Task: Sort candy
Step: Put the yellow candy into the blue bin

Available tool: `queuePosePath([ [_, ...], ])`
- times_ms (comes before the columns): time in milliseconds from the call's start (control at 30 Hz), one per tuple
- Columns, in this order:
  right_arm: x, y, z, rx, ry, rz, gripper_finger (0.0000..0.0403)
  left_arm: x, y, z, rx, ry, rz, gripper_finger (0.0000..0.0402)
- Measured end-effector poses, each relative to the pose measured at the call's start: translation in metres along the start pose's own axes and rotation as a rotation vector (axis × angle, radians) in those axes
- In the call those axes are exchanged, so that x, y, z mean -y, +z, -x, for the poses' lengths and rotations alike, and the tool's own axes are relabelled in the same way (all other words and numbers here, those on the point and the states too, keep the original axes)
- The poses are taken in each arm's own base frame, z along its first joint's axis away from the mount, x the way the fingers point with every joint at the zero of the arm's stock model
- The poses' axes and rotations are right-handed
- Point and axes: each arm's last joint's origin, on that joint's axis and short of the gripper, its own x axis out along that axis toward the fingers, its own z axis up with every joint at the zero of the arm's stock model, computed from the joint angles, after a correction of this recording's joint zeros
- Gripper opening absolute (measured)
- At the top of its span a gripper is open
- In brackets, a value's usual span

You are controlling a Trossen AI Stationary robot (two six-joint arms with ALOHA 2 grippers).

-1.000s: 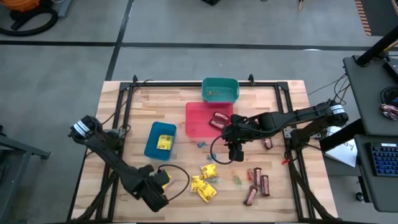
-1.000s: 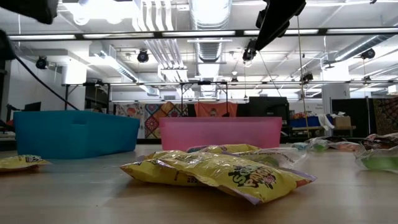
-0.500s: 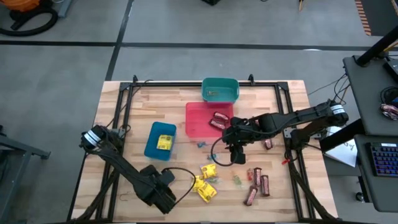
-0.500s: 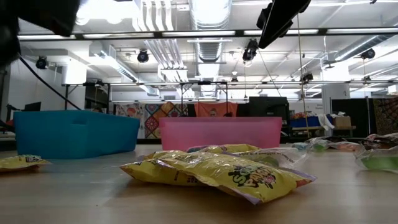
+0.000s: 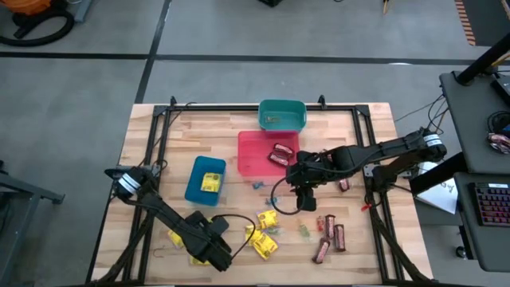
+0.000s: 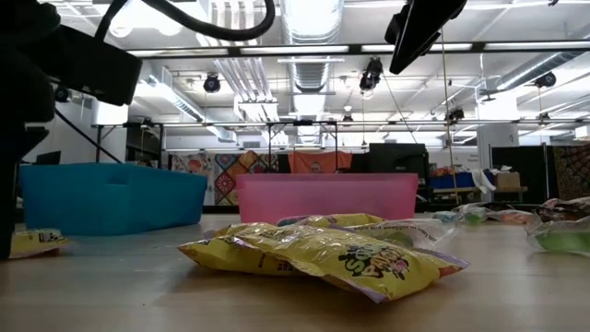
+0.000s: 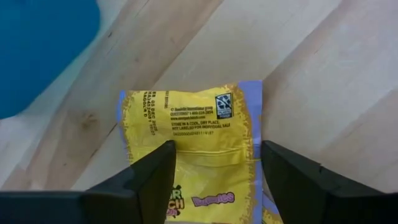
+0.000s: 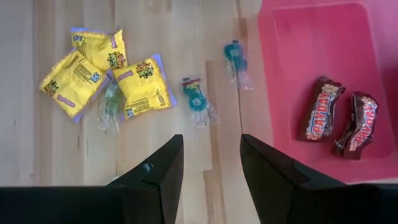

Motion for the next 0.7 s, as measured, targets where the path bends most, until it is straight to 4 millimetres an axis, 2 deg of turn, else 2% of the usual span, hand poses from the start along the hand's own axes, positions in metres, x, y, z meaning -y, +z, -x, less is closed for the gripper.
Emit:
queuePosePath([
  [200, 0.0000, 0.0001, 0.0000, 0.001, 0.000, 0.000, 0.0150, 0.0003, 0.0007, -0.0011, 0.023, 0.003, 0.004, 0.0191],
  [333, -0.0001, 0.0001, 0.0000, 0.001, 0.000, 0.000, 0.0150, 0.0000, 0.0006, -0.0029, 0.027, 0.000, 0.005, 0.0162],
  [700, -0.0058, -0.0011, 0.0004, 0.002, 0.008, 0.017, 0.0150, 0.0009, -0.0012, -0.0093, 0.040, -0.053, 0.015, 0.0036],
])
